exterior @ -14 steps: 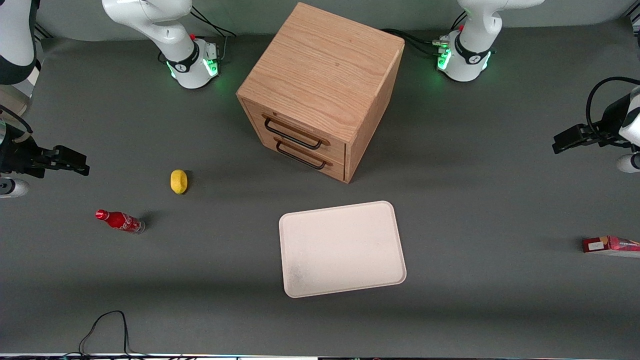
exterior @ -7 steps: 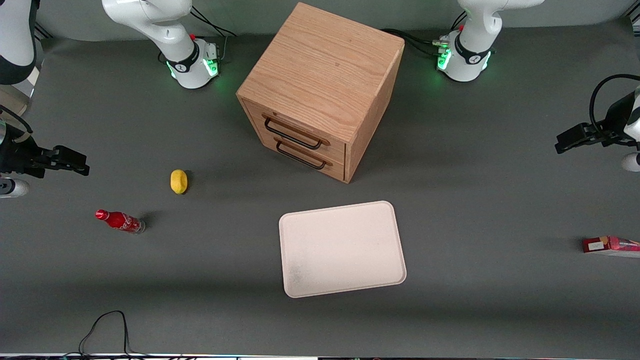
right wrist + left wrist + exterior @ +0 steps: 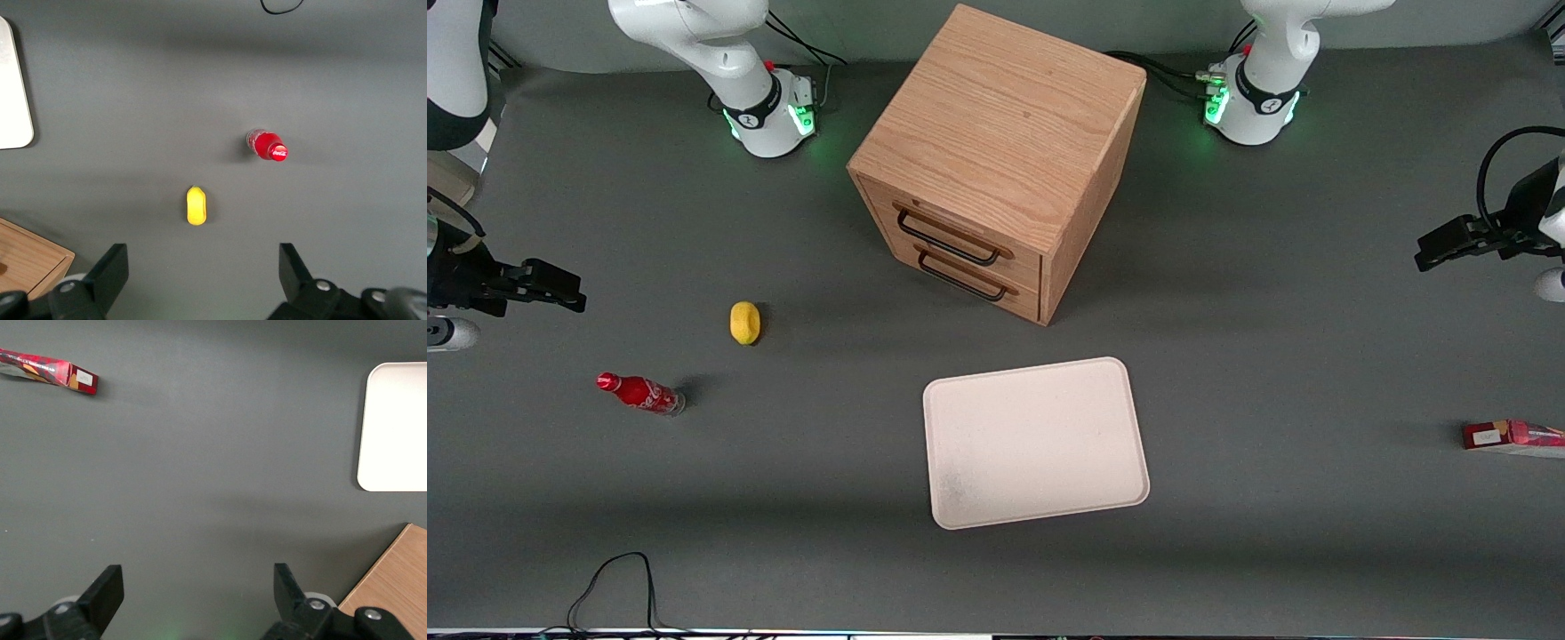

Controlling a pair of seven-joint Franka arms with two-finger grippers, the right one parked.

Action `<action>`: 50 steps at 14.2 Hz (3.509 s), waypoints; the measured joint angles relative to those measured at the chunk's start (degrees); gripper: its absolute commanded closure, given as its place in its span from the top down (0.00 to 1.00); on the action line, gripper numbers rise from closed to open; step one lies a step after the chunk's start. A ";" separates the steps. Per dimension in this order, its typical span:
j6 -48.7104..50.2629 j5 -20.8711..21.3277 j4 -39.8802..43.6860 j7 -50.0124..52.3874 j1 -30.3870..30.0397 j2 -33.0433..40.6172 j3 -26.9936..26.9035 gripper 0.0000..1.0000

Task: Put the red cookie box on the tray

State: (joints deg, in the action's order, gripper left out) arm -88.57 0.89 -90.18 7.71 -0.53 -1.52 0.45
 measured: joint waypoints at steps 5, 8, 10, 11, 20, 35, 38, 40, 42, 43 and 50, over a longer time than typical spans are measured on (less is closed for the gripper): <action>3.54 0.40 2.10 -5.58 -2.16 -0.05 -1.73 1.00; 5.45 3.06 5.13 -20.71 -8.93 -0.16 -2.74 1.00; 5.55 5.19 6.25 -34.54 -13.84 -0.86 -3.12 1.00; 5.54 6.09 7.09 -41.93 -16.10 -1.87 -3.17 1.00; -1.40 7.24 17.38 -91.83 -25.87 -13.49 -3.14 1.00; -10.69 -0.10 30.80 -131.52 -28.32 -34.71 -2.11 1.00; -13.15 -1.91 30.80 -131.61 -28.66 -39.05 -2.11 1.00; -14.58 -3.51 30.80 -131.36 -29.14 -41.34 -2.12 1.00; -15.48 -4.29 30.81 -129.43 -29.43 -43.29 -2.13 1.00; -16.11 -4.35 30.80 -127.80 -29.46 -44.27 -2.13 1.00; -22.49 -4.40 30.82 -124.87 -29.32 -49.05 -1.98 1.00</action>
State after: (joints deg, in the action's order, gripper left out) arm -111.06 -3.51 -59.36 -117.16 -29.85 -50.57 -1.53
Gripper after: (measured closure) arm 0.000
